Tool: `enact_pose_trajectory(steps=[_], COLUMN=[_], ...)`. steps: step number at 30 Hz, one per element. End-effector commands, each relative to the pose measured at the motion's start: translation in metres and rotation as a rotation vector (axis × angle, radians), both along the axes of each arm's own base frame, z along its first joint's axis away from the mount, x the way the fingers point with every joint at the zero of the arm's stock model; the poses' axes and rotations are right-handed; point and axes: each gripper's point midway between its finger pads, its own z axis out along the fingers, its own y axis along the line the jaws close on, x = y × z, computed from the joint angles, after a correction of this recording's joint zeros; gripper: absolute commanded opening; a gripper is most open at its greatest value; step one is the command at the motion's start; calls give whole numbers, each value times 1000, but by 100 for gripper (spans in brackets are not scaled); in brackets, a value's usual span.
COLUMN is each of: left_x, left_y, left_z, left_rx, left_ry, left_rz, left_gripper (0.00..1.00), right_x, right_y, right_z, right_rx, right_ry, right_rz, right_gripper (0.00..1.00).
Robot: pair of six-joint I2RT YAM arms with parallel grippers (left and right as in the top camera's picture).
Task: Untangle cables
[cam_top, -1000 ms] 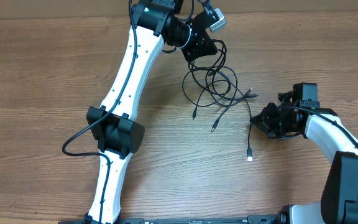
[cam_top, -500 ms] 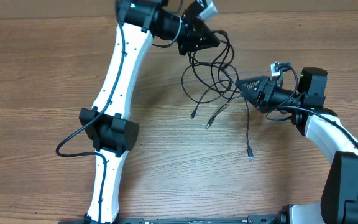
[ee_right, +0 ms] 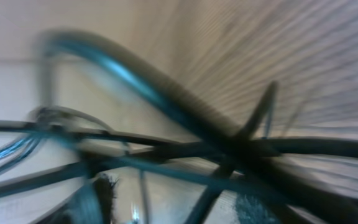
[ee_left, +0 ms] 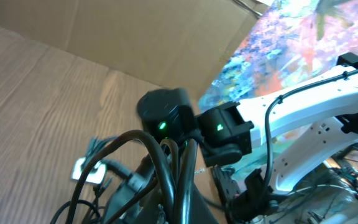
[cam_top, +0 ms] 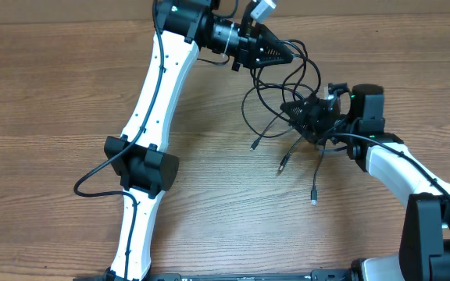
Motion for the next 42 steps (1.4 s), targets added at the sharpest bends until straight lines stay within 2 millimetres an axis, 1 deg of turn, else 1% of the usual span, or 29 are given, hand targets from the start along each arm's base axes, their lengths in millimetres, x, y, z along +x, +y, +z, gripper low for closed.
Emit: enact_pose_trajectory(steps=[1, 2, 4, 5, 7, 9, 13, 15, 16, 19, 21, 23, 24, 29, 32, 33, 35, 36, 38, 39, 41, 42], left_x=[-8, -3, 7, 12, 22, 35, 62, 78, 88, 114, 124, 127, 127, 130, 129, 126, 121, 118, 113, 111, 106, 104], left_y=[0, 3, 9, 12, 19, 29, 52, 66, 75, 104, 121, 127, 128, 135, 132, 127, 115, 108, 97, 92, 83, 77], left_z=[17, 13, 6, 3, -5, -13, -35, -50, -58, -83, -93, -96, -97, -105, -107, -109, -108, -108, -111, -113, -118, -120], left_rx=[-47, -28, 12, 31, 76, 133, 275, 373, 434, 611, 696, 732, 741, 807, 810, 803, 779, 768, 761, 766, 773, 776], left_ry=[-16, -22, -37, -44, -48, -38, 1, 35, 60, 119, 127, 120, 119, 103, 123, 135, 145, 151, 155, 154, 145, 143], left_rz=[-26, -7, 36, 56, 104, 164, 314, 420, 491, 716, 828, 863, 870, 922, 928, 915, 876, 851, 821, 809, 783, 772], left_gripper=[4, 4, 4, 4, 4, 4, 4, 4, 4, 5, 6, 8, 10, 11, 15, 23, 43, 49, 49, 45, 43, 43], right_x=[4, -1, -10, -15, -23, -27, -28, -28, -28, -28, -28, -28, -28, -28, -28, -28, -27, -26, -24, -24, -24, -23], right_y=[-24, -34, -51, -58, -71, -79, -84, -84, -84, -84, -83, -82, -81, -81, -80, -78, -75, -72, -67, -63, -51, -44], right_z=[-29, -41, -59, -66, -76, -81, -83, -83, -83, -82, -82, -82, -82, -82, -82, -81, -79, -78, -75, -73, -67, -62], right_rx=[-163, -217, -309, -351, -421, -463, -491, -491, -490, -487, -482, -479, -475, -471, -466, -460, -444, -429, -401, -381, -316, -276], right_ry=[88, 138, 215, 245, 292, 317, 323, 320, 320, 321, 322, 323, 323, 323, 324, 321, 316, 310, 299, 295, 284, 276], right_rz=[-153, -193, -255, -280, -319, -341, -359, -360, -361, -359, -357, -355, -352, -349, -345, -342, -332, -323, -305, -292, -244, -217], right_gripper=[44, 38, 25, 22, 17, 17, 12, 7, 4, 4, 4, 4, 4, 4, 4, 4, 4, 4, 4, 4, 5, 9])
